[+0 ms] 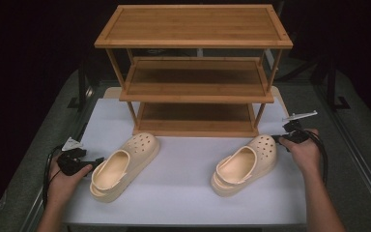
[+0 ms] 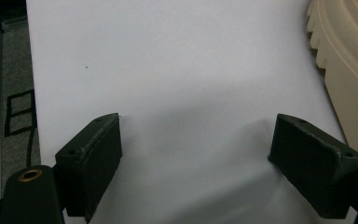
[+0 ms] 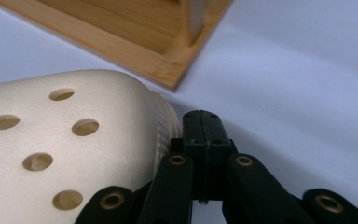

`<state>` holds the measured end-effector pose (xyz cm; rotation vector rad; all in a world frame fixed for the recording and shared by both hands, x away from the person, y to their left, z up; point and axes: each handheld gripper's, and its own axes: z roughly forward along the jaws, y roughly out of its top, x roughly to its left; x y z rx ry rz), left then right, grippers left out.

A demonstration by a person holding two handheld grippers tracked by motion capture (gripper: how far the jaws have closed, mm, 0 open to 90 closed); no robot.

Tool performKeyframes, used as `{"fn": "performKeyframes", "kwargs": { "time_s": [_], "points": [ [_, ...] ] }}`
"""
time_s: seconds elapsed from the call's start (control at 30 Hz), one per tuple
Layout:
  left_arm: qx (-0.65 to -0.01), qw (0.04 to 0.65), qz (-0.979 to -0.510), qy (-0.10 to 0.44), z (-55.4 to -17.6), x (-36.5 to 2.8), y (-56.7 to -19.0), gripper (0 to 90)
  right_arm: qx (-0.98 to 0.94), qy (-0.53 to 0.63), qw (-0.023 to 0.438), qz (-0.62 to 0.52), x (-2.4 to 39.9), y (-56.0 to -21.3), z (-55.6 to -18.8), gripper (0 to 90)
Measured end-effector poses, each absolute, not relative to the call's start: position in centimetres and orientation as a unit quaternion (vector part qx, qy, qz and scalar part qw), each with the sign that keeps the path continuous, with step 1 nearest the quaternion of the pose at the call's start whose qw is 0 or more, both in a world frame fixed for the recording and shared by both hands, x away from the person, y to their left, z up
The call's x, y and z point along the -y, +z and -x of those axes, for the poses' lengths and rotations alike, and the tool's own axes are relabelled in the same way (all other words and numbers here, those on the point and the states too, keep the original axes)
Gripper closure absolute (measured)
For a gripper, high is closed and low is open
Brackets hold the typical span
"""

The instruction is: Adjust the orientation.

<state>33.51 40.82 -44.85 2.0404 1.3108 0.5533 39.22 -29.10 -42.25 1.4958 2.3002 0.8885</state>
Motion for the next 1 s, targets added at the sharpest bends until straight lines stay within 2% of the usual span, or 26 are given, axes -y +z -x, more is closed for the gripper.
{"fn": "performKeyframes", "kwargs": {
  "time_s": [0.5, 0.67, 1.0],
  "points": [
    [-0.498, 0.321, -0.777, 0.211, -33.5, -40.8, -44.9, 15.7, -0.807, 0.311, 0.13, -0.485, 25.3, -42.6, -37.2, 90.0],
    [-0.498, 0.32, -0.778, 0.211, -33.5, -40.9, -44.8, 15.7, -0.792, 0.335, 0.131, -0.493, 26.1, -42.5, -35.9, 90.0],
    [-0.497, 0.32, -0.779, 0.211, -33.5, -40.9, -44.8, 15.7, -0.785, 0.364, 0.129, -0.485, 28.0, -42.1, -30.4, 90.0]
  ]
}}
